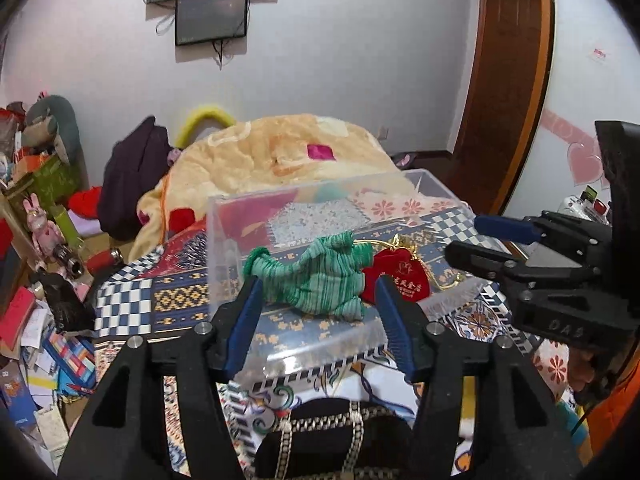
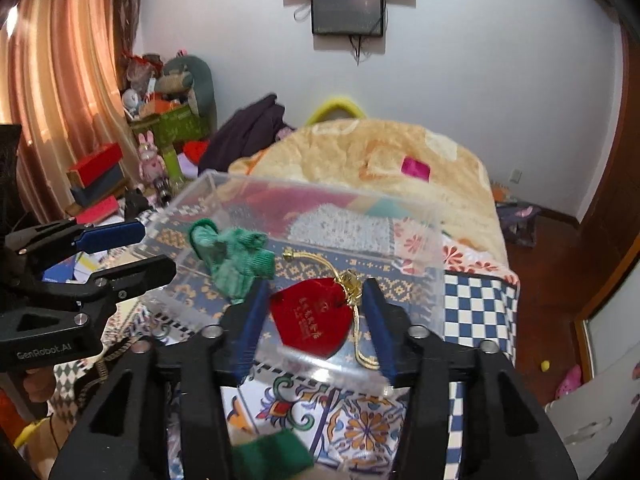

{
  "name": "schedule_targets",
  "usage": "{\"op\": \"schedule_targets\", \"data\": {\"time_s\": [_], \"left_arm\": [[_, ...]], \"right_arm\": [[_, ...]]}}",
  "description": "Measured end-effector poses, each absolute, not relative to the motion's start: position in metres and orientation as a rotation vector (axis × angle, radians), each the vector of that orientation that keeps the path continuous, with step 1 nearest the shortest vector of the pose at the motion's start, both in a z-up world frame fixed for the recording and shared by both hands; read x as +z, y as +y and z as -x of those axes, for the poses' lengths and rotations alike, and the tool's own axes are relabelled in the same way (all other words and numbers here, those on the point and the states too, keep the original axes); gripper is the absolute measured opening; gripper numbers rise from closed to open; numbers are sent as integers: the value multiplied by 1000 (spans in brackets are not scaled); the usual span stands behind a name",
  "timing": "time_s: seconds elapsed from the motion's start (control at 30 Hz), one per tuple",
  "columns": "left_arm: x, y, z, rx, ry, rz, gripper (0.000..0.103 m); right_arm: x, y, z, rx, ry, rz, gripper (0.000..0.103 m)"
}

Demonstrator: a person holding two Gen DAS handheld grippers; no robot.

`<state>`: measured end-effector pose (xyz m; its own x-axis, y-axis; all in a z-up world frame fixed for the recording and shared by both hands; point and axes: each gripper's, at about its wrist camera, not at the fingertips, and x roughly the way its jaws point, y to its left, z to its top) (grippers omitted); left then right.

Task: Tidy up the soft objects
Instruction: 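Open both tools to drop the pouch and cloth into the box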

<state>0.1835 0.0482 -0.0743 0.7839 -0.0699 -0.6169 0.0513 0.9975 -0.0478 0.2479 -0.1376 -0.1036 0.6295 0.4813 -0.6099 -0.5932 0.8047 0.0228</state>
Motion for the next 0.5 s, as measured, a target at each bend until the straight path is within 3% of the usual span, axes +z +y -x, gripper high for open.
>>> {"op": "schedule_targets", "data": {"time_s": [0.13, 0.5], "left_arm": [[-67, 47, -157, -52, 618, 14, 75], [-88, 49, -113, -81, 648, 30, 79]], "right_arm": [[-94, -148, -226, 631, 591, 164, 57], [-112, -160, -184, 643, 576, 128, 65]]}}
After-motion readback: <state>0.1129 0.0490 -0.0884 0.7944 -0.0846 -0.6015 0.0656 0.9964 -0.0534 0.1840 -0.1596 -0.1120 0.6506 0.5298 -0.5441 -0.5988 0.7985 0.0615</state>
